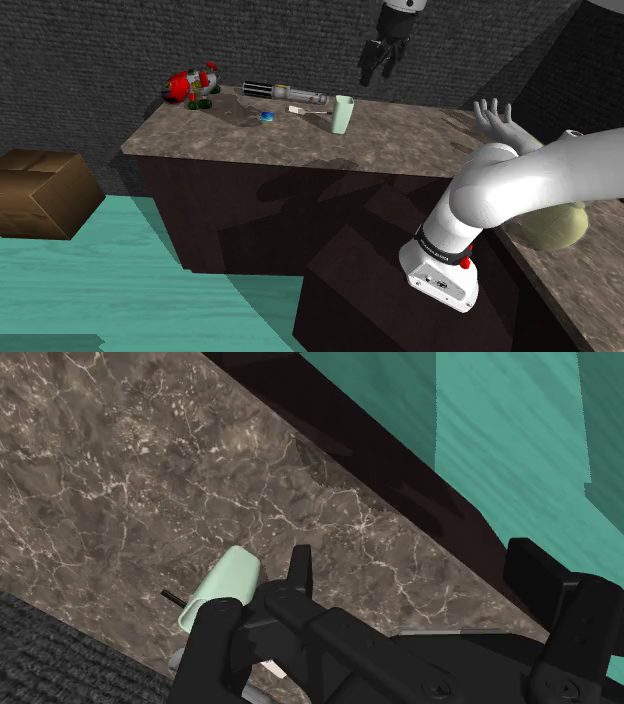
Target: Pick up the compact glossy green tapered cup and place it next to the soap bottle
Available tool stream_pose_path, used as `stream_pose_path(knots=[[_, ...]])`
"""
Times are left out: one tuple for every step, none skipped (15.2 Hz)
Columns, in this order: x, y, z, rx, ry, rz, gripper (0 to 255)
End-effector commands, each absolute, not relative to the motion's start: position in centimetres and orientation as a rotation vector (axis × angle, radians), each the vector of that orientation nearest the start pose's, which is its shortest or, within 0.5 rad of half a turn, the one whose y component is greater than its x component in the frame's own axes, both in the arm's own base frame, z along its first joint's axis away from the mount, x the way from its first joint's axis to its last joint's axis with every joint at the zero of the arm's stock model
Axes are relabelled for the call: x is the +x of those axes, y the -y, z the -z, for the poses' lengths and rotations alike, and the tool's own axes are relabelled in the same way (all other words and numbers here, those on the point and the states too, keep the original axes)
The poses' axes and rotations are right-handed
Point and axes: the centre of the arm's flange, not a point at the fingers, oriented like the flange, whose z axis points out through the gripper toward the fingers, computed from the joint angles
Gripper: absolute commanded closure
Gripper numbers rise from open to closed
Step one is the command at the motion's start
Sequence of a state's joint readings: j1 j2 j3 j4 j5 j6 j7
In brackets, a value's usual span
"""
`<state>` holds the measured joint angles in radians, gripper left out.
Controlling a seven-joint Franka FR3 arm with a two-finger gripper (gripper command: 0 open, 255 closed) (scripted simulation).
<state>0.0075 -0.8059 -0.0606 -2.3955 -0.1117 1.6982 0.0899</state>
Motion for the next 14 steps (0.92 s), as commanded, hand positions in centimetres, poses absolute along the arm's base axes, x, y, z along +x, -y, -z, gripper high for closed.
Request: stream_pose_path(knots=[[31.3,3.3,-58.9,-3.196,-0.19,0.176,0],[32.1,4.3,-58.4,-3.193,-0.195,0.17,0],[32.9,5.2,-57.9,-3.19,-0.2,0.165,0],[33.7,6.2,-57.3,-3.187,-0.206,0.16,0],[34.5,7.2,-56.8,-3.183,-0.211,0.155,0],[35.2,8.2,-56.2,-3.18,-0.216,0.15,0],[36.0,9.2,-55.7,-3.177,-0.222,0.145,0],[36.8,10.2,-55.1,-3.174,-0.227,0.14,0],[37.6,11.2,-54.5,-3.171,-0.232,0.135,0],[38.3,12.2,-53.9,-3.167,-0.238,0.129,0],[39.1,13.2,-53.4,-3.164,-0.243,0.124,0],[39.8,14.2,-52.8,-3.161,-0.248,0.119,0],[40.6,15.2,-52.2,-3.157,-0.254,0.114,0],[41.3,16.2,-51.6,-3.154,-0.259,0.109,0]])
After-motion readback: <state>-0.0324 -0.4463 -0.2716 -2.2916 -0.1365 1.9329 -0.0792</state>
